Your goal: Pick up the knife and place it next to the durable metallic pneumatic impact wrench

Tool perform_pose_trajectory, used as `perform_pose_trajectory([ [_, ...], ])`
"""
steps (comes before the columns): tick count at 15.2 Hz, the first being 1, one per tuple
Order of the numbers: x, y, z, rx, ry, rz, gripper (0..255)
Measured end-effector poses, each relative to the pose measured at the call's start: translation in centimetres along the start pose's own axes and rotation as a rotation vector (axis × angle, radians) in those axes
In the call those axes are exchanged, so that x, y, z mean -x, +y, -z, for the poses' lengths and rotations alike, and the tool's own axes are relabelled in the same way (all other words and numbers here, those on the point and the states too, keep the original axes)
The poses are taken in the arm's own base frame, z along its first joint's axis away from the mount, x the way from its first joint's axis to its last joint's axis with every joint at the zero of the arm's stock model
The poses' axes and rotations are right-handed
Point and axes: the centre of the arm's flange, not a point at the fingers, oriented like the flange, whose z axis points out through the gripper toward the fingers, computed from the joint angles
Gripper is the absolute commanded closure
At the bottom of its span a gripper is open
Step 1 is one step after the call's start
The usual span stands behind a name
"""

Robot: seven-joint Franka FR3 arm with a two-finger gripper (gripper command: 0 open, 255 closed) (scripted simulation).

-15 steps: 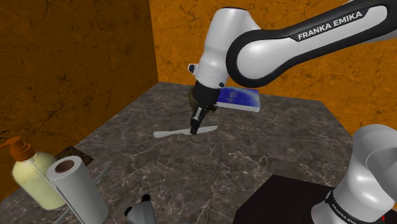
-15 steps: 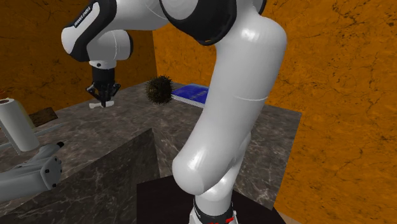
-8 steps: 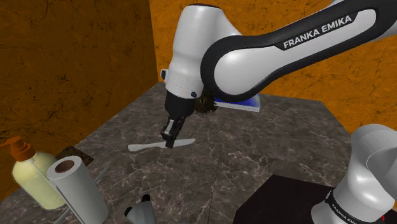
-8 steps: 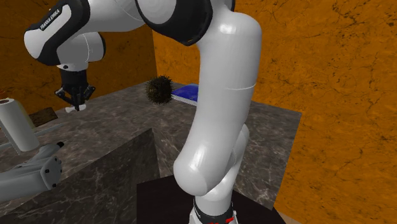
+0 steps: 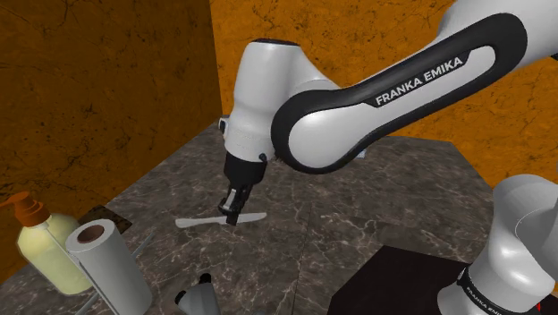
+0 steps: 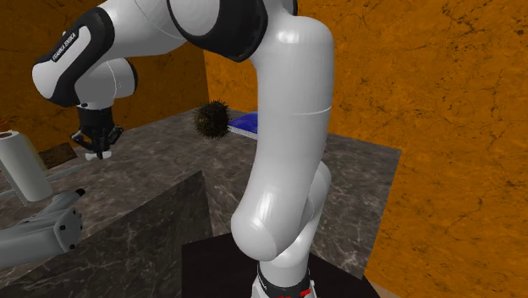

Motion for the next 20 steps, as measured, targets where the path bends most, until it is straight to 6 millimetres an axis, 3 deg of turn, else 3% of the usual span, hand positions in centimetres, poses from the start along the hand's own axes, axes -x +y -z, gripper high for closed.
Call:
perform_pose_trajectory([
  [20,2.2,1.0,-9.9,0.0,0.0,0.0,255],
])
